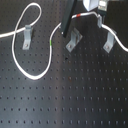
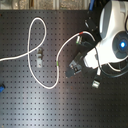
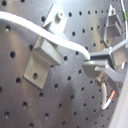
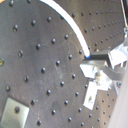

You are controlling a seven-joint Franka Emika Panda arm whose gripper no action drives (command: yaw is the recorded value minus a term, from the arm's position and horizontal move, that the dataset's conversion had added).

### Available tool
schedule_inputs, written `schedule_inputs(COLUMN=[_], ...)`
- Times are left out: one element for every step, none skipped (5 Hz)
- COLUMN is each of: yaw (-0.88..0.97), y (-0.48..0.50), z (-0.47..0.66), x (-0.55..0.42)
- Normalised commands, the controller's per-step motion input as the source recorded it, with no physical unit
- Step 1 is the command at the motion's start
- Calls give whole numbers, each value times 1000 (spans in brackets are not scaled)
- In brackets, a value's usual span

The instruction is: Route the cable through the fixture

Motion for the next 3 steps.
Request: schedule_inputs(yaw=[-51,-80,-103], y=[-193,-210,-202], z=[539,595,483], x=[115,180,119])
